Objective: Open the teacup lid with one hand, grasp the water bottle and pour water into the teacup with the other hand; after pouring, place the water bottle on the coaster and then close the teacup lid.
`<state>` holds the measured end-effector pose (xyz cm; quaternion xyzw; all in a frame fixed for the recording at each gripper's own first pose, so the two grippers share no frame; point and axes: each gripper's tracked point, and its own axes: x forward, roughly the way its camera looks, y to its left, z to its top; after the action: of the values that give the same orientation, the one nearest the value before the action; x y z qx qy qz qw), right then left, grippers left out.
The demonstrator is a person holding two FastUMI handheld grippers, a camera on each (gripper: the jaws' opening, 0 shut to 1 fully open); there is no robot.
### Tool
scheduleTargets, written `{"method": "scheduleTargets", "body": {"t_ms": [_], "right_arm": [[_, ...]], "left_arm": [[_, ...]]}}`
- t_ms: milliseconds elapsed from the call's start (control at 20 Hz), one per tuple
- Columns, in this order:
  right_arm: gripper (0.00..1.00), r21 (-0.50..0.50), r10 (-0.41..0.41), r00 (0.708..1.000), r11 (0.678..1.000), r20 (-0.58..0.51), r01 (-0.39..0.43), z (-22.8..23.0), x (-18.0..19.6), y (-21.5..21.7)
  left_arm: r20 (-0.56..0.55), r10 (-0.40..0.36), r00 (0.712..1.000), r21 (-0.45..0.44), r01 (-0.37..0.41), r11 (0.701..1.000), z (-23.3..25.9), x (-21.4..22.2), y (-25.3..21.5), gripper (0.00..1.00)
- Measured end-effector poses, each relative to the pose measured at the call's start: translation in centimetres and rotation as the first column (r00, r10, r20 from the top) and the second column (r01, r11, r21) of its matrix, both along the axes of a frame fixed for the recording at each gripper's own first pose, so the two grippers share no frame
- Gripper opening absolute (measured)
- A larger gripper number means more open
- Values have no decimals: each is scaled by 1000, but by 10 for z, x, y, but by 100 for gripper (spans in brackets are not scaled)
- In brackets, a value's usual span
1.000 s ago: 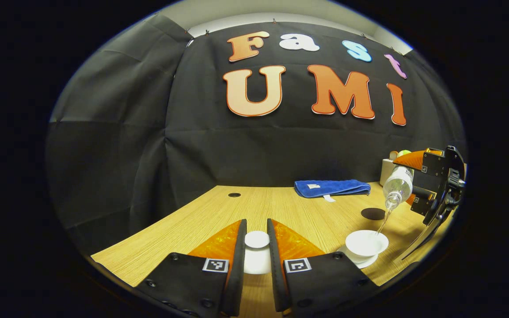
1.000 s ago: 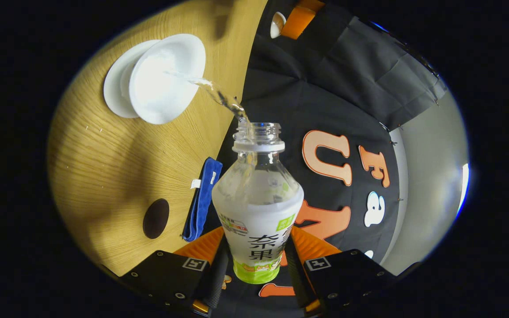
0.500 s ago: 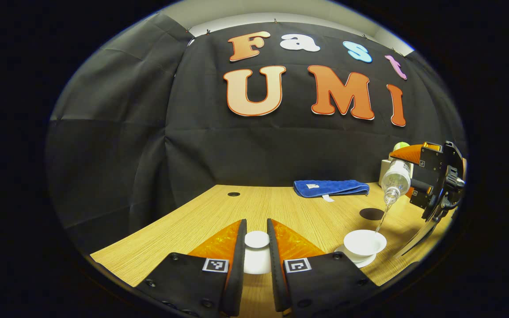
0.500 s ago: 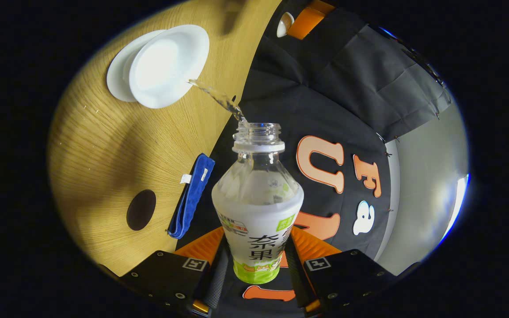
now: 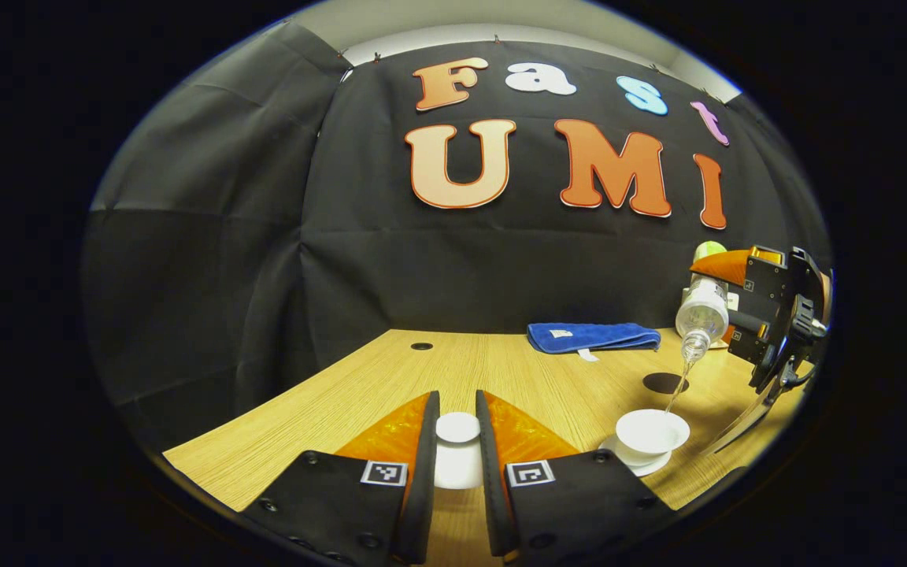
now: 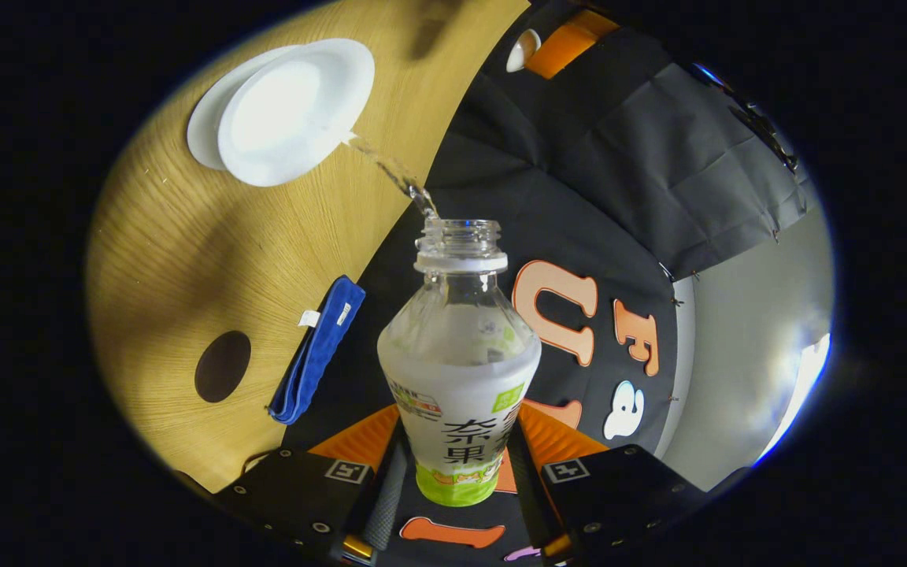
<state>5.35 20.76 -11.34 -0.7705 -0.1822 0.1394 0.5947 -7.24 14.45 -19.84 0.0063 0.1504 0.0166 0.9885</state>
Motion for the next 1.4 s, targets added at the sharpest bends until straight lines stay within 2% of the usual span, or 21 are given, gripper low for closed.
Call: {"method": "scheduleTargets", "body": {"t_ms": [50,150,200,300,450,500,550,800,950,1000,1100,1250,1300,1400], "right_arm": [[65,-7,12,1000,1000,6,-11,2,0,2],[66,-22,27,999,999,27,-26,10,1,4],[63,-26,32,999,999,34,-31,13,3,5],[65,-36,44,998,998,50,-43,18,5,7],[65,-58,66,995,996,73,-61,23,3,10],[63,-62,71,994,996,79,-66,26,4,12],[65,-71,82,993,995,86,-76,28,4,13],[65,-89,112,987,991,119,-102,42,4,18],[65,-114,146,982,985,119,-133,36,-4,26],[65,-126,158,979,982,130,-142,37,-5,29],[62,-147,174,974,977,145,-153,35,-6,31],[68,-167,191,973,971,131,-169,22,-10,32],[63,-169,195,973,970,120,-174,17,-12,34],[65,-165,204,974,969,103,-186,8,-19,39]], "left_arm": [[2,-1,1000,2,0,1000,1,-1,1,32],[3,3,1000,8,-3,1000,3,-1,3,31],[4,5,1000,8,-5,1000,4,-3,4,32],[7,8,1000,4,-8,1000,5,-3,5,32],[4,6,1000,5,-6,1000,5,-3,5,32],[4,4,1000,6,-4,1000,4,-1,5,31],[7,4,1000,7,-4,1000,5,-2,5,32],[13,2,1000,8,-2,1000,7,-3,6,32],[0,-7,1000,1,7,1000,7,0,0,29],[-3,-8,1000,2,8,1000,6,-1,0,32],[-1,-12,1000,5,12,1000,8,-2,0,32],[0,-8,1000,10,8,1000,10,0,0,32],[1,-8,1000,13,8,1000,11,0,-1,32],[-1,-14,1000,23,14,1000,11,0,-4,32]]}}
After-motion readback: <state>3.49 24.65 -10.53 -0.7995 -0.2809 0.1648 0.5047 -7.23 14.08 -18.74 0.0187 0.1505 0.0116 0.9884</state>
